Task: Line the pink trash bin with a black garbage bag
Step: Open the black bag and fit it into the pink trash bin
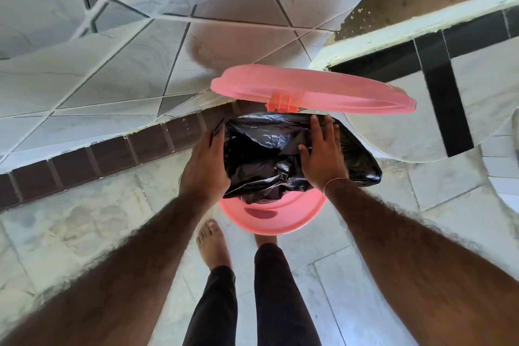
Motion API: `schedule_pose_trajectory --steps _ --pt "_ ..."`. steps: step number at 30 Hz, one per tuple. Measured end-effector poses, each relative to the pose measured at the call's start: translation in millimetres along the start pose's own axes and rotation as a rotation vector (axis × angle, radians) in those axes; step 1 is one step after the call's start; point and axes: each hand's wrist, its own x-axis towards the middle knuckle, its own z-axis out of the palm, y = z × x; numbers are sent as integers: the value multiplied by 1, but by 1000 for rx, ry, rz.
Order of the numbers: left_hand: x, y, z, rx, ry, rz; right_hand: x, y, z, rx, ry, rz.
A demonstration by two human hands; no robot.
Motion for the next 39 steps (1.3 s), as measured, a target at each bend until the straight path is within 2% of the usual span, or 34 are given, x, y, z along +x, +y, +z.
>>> schedule_pose_trajectory --steps 7,13,19,28,35,39 --pt "39 4 0 67 -164 -119 18 6 9 66 -68 77" --pt "51 -19 8 22 -291 -196 23 15 3 289 -158 231" --pt "24 -32 13 -113 -238 -241 18 28 1 311 -196 290" --pt "-34 -42 29 -387 -148 -415 -27 49 12 346 -171 344" --pt "-50 -43 35 -505 -170 -349 -66 56 22 440 -105 340" --pt "-50 -46 34 -455 -232 -264 -81 57 28 477 -84 318"
